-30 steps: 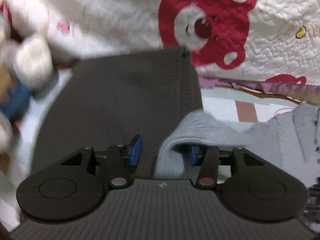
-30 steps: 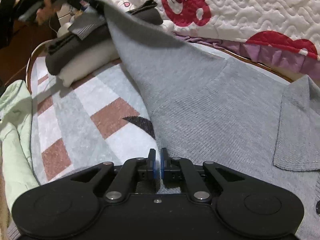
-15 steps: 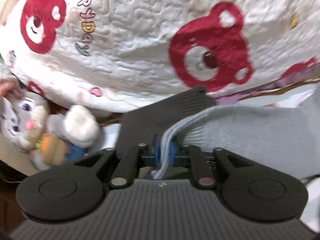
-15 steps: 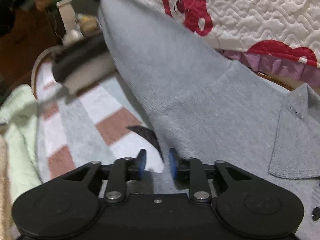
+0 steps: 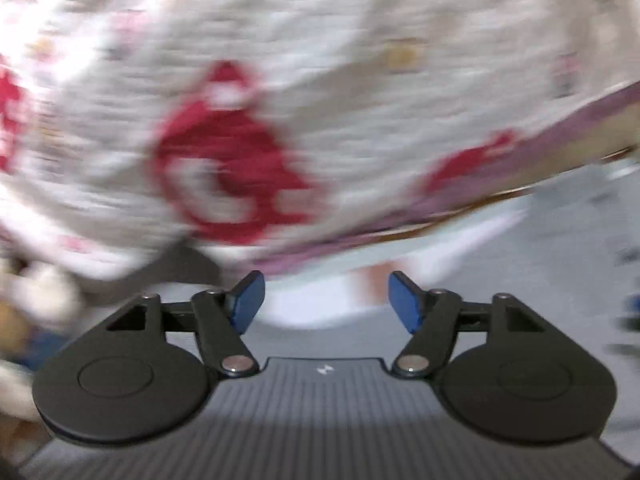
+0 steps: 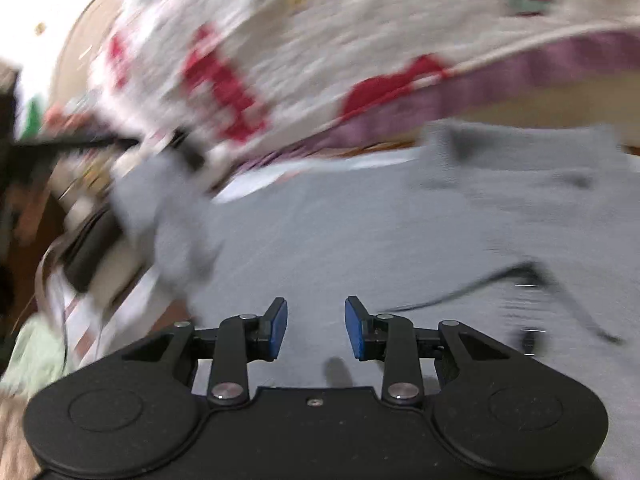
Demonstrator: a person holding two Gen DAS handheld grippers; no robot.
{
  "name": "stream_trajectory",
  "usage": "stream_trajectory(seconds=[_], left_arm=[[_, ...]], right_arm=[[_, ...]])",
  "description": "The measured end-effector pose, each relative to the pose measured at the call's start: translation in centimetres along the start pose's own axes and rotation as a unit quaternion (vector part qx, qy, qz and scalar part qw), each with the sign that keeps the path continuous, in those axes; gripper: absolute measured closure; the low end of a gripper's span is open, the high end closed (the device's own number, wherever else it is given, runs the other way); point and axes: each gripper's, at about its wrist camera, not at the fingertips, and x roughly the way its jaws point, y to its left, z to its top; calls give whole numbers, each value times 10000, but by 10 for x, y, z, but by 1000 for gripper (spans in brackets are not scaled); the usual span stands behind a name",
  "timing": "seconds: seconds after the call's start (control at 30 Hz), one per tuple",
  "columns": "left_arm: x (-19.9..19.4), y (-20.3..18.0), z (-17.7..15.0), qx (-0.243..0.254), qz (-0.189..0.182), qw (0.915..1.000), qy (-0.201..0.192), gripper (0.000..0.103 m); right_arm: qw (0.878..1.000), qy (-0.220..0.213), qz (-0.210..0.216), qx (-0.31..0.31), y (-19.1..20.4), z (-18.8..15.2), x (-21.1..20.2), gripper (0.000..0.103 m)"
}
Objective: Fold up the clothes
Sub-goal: 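Open both grippers and pull the sweater back onto the sheet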
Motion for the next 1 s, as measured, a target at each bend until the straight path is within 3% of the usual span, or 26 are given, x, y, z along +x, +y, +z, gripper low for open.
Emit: stream_trajectory(seconds=[0.07, 0.13, 0.2, 0.3, 0.5, 0.57, 0.6, 0.77, 0.9, 0.97, 1.0], left_arm=[[19, -45, -4, -174, -821, 9962, 214, 34], [39, -92, -8, -287, -1560, 9865, 418, 34], [58, -139, -11, -211, -2000, 9779, 574, 34], [75, -193, -12, -131, -2363, 9691, 691, 34], [102, -257, -9, 0, -2790, 9559, 918, 34], [105, -274, -8, 72, -2866, 9534, 937, 34], [105, -281, -9, 96, -2903, 9521, 961, 36], [111, -312, -9, 468, -3057, 9449, 1071, 38], [115, -335, -2, 679, -3134, 9414, 1048, 38], [117, -345, 4, 710, -3200, 9390, 1040, 38], [117, -351, 7, 728, -3227, 9381, 1029, 38]], right_arm=[[9988, -132, -449, 171, -23, -2, -15, 66], [9950, -263, -896, 341, -47, -4, -30, 66], [9885, -380, -1374, 502, -72, -8, -46, 66], [9719, -408, -2209, 697, -118, -23, -83, 66], [9169, -423, -3822, 1069, -207, -52, -158, 62], [9010, -344, -4174, 1129, -231, -63, -175, 57], [8960, -281, -4306, 1043, -239, -67, -176, 52], [8735, 80, -4864, 188, -262, -78, -158, 51], [8478, 369, -5267, -497, -281, -87, -143, 41], [8423, 342, -5366, -393, -296, -79, -140, 46], [8400, 286, -5413, -249, -303, -72, -141, 77]])
